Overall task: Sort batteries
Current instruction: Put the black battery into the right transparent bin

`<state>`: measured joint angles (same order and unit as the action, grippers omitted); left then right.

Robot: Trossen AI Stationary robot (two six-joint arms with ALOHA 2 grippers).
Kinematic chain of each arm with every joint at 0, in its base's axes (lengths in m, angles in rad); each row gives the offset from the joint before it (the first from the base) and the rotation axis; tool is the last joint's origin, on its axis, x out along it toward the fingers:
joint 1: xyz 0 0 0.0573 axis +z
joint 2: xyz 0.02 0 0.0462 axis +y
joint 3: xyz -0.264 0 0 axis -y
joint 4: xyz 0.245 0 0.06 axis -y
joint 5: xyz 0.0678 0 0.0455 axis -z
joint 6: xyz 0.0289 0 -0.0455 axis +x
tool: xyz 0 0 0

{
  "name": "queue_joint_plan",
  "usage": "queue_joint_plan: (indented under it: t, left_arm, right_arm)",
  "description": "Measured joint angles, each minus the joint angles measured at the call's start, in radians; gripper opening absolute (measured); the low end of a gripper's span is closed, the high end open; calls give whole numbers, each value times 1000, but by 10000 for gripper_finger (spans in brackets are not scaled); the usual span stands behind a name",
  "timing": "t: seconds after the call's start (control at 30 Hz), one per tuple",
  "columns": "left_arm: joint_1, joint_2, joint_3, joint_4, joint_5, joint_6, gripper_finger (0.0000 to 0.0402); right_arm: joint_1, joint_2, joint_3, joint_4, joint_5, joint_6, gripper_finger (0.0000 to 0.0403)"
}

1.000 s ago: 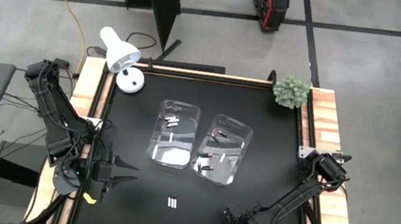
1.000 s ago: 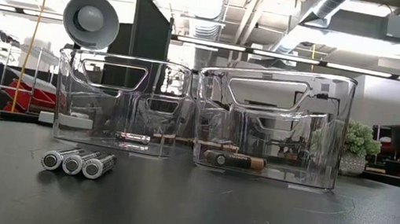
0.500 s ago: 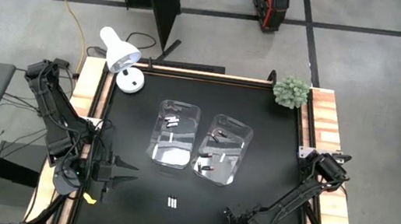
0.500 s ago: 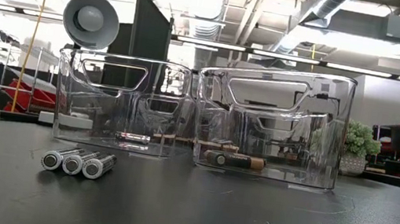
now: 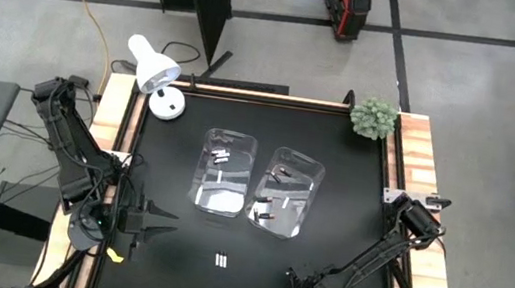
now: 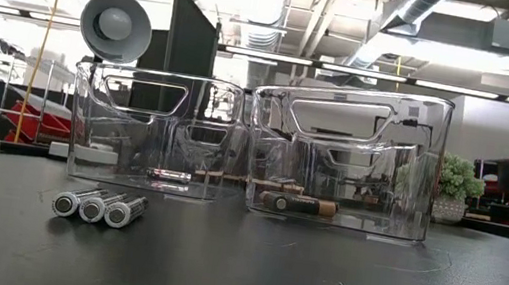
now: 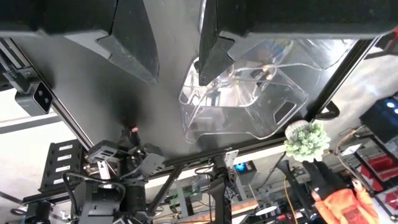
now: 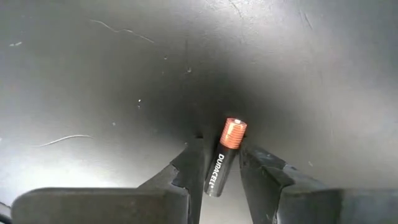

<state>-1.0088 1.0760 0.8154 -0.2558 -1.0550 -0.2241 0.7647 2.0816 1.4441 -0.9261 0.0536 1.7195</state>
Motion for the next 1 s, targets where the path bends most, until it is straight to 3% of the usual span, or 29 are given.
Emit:
queue_joint_plan:
  t: [0.33,0.6,1.0]
  left_arm:
    - [0,0,0,0,0,-1,107]
    - [0,0,0,0,0,-1,107]
    - [4,0,0,23,-9,2,107]
  right_arm:
    - [0,3,-1,-6,-1,-30,13]
    - [0,5,25,-52,17,-109,4]
    - [-43,12,209,-279,115,-306,0]
